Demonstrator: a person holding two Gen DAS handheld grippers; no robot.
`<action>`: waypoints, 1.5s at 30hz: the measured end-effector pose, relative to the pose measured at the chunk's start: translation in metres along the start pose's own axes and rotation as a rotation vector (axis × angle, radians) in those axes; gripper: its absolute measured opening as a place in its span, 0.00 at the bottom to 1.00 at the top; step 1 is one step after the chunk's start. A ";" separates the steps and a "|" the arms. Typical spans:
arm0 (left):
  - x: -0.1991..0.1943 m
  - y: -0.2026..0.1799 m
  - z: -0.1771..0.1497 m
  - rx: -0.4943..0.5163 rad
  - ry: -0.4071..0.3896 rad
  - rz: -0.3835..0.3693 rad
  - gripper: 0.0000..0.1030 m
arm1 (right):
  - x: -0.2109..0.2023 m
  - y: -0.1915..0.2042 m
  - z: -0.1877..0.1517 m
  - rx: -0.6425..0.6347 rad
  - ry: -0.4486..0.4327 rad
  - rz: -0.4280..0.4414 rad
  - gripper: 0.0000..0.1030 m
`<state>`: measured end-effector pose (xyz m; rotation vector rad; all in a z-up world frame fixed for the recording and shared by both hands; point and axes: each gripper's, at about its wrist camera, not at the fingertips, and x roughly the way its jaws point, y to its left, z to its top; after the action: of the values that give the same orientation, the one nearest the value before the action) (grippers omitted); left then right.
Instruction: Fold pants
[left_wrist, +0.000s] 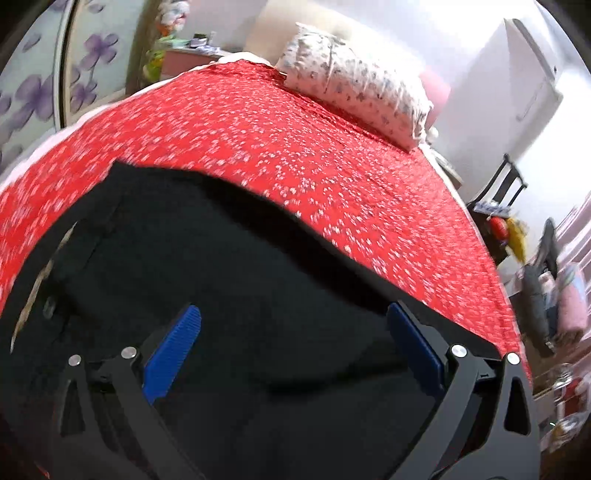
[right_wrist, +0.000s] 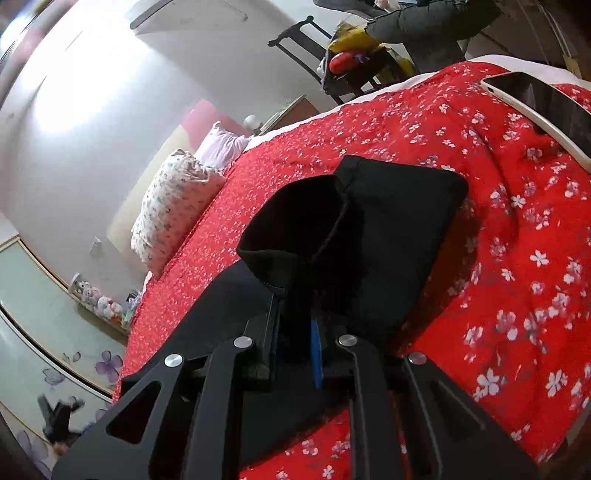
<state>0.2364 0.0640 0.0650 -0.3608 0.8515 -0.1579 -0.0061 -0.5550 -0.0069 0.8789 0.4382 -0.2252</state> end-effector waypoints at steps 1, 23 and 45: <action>0.010 -0.003 0.007 -0.003 -0.006 0.010 0.97 | 0.001 0.003 -0.001 -0.008 0.001 -0.004 0.13; 0.099 0.036 0.051 -0.363 0.039 0.045 0.05 | 0.014 0.011 0.009 -0.043 -0.025 -0.016 0.13; -0.101 0.051 -0.179 -0.090 -0.142 -0.044 0.13 | -0.028 -0.029 0.027 0.072 -0.017 -0.142 0.32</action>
<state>0.0347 0.0952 0.0090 -0.4697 0.7124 -0.1329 -0.0342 -0.5943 0.0012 0.9167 0.4792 -0.3802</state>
